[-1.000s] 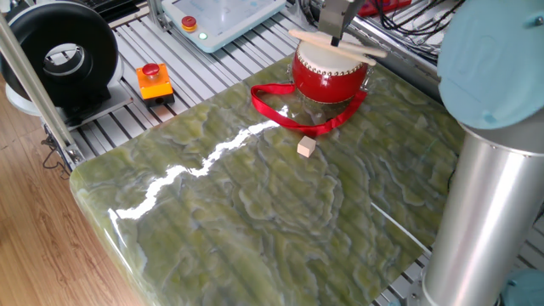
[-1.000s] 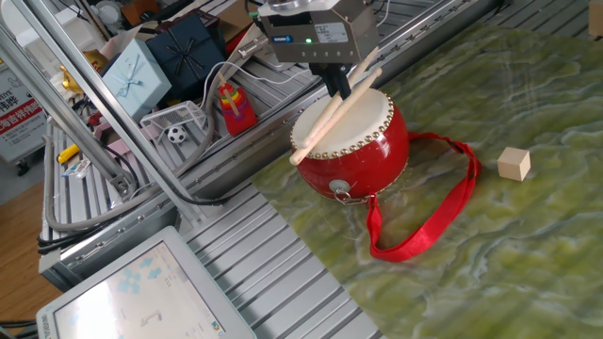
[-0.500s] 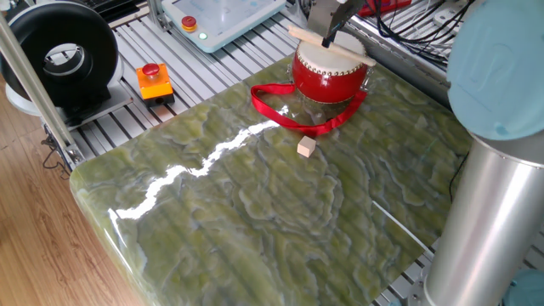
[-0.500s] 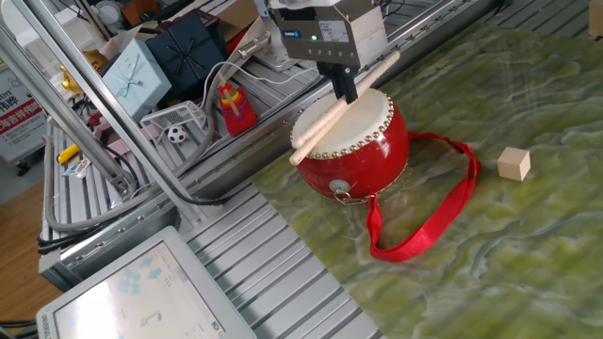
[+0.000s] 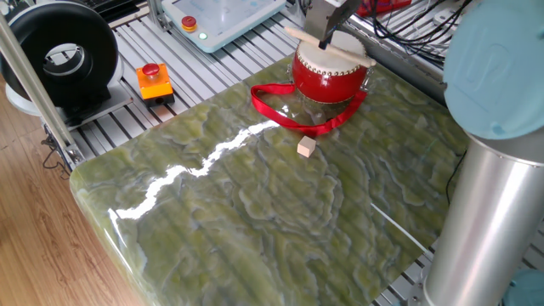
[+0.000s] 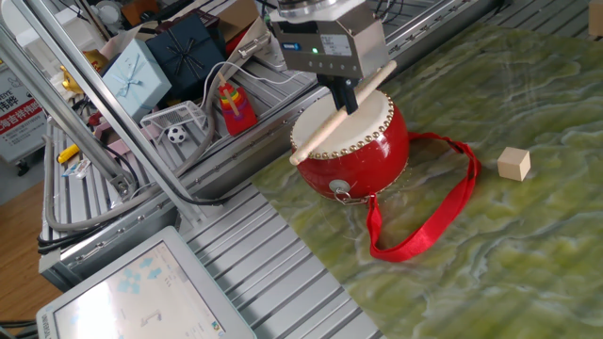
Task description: Play the drum
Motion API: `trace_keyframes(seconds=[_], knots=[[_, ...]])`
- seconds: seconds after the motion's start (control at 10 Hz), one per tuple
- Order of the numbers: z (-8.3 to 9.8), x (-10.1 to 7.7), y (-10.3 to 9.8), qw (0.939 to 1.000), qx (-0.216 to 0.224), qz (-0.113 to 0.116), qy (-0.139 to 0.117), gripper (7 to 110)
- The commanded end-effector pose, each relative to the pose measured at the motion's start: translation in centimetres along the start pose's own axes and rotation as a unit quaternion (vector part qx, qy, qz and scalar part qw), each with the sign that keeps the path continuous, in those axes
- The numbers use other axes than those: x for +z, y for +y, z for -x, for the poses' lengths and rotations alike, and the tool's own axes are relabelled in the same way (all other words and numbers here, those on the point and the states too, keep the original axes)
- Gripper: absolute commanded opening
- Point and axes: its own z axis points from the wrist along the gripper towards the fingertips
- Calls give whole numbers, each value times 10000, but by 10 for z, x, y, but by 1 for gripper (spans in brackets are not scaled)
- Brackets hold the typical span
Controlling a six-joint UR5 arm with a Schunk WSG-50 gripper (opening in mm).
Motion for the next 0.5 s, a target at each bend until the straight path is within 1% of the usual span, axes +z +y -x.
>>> trace_keyframes(seconds=[0.0, 0.3, 0.4], knots=[[2, 6, 8, 10000, -80, 20, 2, 7], [-2, 5, 5, 9997, -230, -18, 38, 7], [-3, 4, 5, 9998, -214, -16, 45, 7]])
